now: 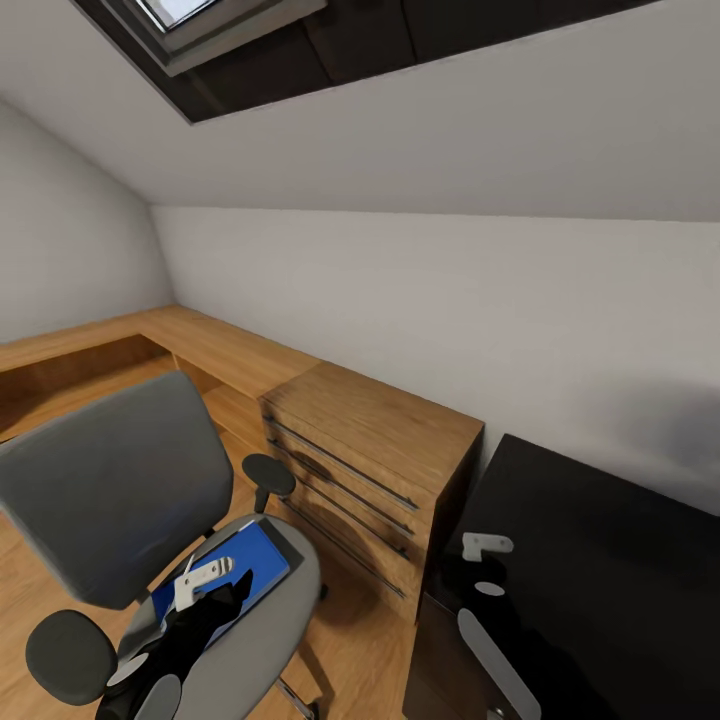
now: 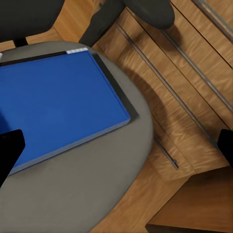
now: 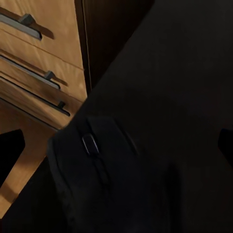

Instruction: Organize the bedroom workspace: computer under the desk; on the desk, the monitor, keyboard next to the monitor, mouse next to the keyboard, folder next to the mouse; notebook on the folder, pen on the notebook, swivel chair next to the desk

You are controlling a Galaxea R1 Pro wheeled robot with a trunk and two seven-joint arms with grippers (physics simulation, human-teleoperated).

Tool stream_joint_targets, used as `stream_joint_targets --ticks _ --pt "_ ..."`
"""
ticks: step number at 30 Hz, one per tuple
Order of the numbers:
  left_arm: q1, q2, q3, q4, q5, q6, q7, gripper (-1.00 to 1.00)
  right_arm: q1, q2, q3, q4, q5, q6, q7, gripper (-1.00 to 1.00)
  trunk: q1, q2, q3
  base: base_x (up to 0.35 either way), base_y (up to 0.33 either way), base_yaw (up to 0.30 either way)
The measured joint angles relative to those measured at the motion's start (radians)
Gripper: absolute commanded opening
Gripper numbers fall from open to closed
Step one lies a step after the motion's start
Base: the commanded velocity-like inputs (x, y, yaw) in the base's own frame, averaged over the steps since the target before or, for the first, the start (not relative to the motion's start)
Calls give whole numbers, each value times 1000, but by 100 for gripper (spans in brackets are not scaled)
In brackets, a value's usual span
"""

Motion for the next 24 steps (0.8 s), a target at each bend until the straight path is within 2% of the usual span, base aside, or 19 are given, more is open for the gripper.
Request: stream_joint_targets --ticks 10,24 --pt "0 0 0 0 0 0 0 100 -2 28 3 53 2 0 2 100 0 0 0 0 0 0" --pt "0 -1 -1 0 0 0 0 100 -6 35 4 88 -2 -10 9 100 0 0 0 0 0 0"
